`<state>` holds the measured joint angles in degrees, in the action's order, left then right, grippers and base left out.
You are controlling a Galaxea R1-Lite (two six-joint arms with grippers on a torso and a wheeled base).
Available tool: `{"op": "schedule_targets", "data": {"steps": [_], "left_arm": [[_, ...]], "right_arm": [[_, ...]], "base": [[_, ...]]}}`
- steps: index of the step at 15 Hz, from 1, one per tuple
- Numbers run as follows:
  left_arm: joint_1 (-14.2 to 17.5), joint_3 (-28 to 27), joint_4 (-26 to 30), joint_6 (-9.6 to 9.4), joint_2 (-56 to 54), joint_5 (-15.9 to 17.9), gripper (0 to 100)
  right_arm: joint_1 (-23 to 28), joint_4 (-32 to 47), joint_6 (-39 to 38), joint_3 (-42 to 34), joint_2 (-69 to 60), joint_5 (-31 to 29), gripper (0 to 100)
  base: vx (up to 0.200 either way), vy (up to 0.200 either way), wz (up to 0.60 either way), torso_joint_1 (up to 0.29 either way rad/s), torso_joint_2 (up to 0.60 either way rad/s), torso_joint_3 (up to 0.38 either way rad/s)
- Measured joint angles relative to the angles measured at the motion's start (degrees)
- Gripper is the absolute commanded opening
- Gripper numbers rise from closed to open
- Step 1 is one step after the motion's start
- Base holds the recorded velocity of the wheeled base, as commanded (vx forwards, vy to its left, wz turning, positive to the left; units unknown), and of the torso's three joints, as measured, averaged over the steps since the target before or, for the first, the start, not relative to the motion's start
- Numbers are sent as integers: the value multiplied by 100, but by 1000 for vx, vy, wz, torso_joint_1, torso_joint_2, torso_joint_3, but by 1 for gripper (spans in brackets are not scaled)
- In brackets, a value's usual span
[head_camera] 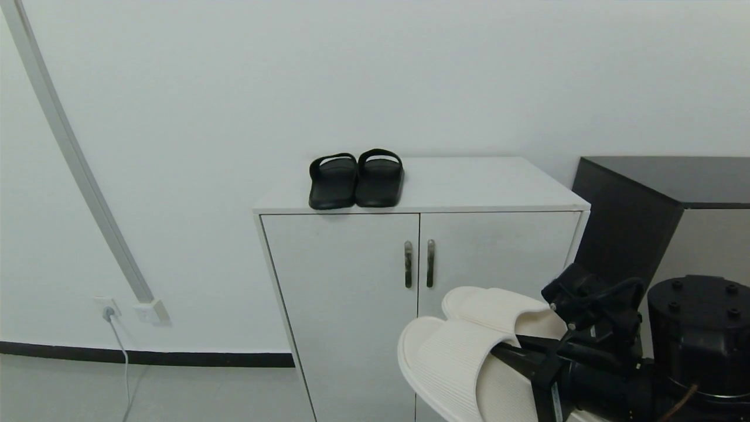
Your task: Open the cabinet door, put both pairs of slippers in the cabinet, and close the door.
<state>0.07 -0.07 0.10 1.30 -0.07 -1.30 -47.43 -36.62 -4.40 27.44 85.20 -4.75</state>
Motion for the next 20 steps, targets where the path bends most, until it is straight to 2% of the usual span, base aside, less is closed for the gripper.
{"op": "schedule_targets", "data": {"steps": [9,14,15,16,17,20], "left_arm": [[0,5,0,0,0,0,100],[-2,5,0,-30,0,9,100],[2,5,0,-195,0,9,100],[2,5,0,-278,0,27,100],[2,5,15,-335,0,140,100],[-5,-20,11,-478,40,208,100]], "right_arm": [[0,-7,85,-79,7,0,0],[-2,-115,88,-208,-26,0,0],[0,-145,90,-236,-26,0,0],[0,-143,88,-256,-26,0,0],[0,-145,110,-261,-23,5,0],[0,-152,158,-289,-26,11,0]], "base": [[0,0,0,-110,468,348],[0,0,0,0,46,30],[0,0,0,0,0,0],[0,0,0,0,0,0],[0,0,0,0,0,0],[0,0,0,-12,54,58]]}}
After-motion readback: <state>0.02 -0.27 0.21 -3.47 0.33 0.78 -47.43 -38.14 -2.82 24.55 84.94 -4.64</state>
